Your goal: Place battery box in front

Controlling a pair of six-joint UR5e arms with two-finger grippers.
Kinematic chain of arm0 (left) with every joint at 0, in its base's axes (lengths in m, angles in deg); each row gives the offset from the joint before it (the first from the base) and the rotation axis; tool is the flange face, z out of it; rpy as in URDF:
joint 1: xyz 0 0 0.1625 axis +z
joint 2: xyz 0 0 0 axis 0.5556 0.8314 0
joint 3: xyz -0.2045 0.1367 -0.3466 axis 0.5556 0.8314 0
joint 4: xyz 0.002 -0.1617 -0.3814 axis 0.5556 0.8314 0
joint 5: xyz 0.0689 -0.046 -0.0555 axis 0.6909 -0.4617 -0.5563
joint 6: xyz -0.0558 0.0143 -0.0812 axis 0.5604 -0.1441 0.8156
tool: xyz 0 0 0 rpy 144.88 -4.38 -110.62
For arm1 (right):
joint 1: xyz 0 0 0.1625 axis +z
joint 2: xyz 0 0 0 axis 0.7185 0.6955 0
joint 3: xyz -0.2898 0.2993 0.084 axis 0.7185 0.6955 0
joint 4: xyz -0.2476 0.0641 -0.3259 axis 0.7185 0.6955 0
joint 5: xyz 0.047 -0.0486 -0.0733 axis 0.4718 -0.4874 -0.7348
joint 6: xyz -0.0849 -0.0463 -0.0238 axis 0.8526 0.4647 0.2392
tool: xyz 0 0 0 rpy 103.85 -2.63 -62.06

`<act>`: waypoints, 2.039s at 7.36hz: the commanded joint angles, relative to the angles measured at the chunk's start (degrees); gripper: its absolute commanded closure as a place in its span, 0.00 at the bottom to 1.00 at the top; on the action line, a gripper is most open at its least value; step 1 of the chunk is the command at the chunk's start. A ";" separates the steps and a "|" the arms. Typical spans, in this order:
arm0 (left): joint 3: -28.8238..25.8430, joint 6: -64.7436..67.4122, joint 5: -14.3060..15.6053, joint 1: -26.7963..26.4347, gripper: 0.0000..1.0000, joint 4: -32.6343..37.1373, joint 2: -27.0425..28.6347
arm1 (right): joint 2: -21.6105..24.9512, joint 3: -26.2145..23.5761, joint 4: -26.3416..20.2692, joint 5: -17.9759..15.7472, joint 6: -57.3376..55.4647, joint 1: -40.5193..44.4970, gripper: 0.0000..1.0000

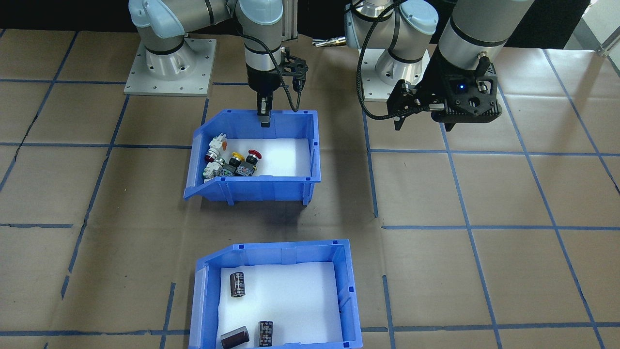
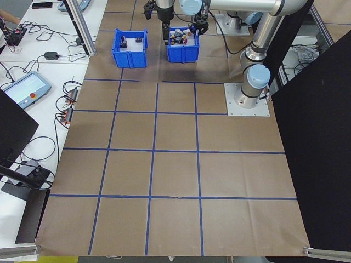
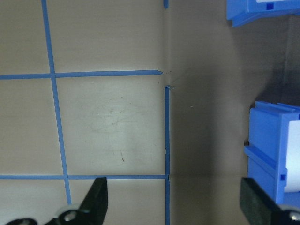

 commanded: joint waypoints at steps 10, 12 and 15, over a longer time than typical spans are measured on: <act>-0.11 0.00 0.23 0.04 0.00 -0.09 -0.05 | 0.55 26.69 -18.88 4.48 -35.73 -33.98 0.00; 0.06 0.00 0.05 0.04 0.00 -0.18 0.04 | -4.74 35.67 -33.58 3.33 -52.75 -33.98 0.00; 0.06 0.00 0.14 0.04 0.00 -0.18 0.04 | -3.72 30.82 -37.11 4.30 -63.56 -33.72 0.00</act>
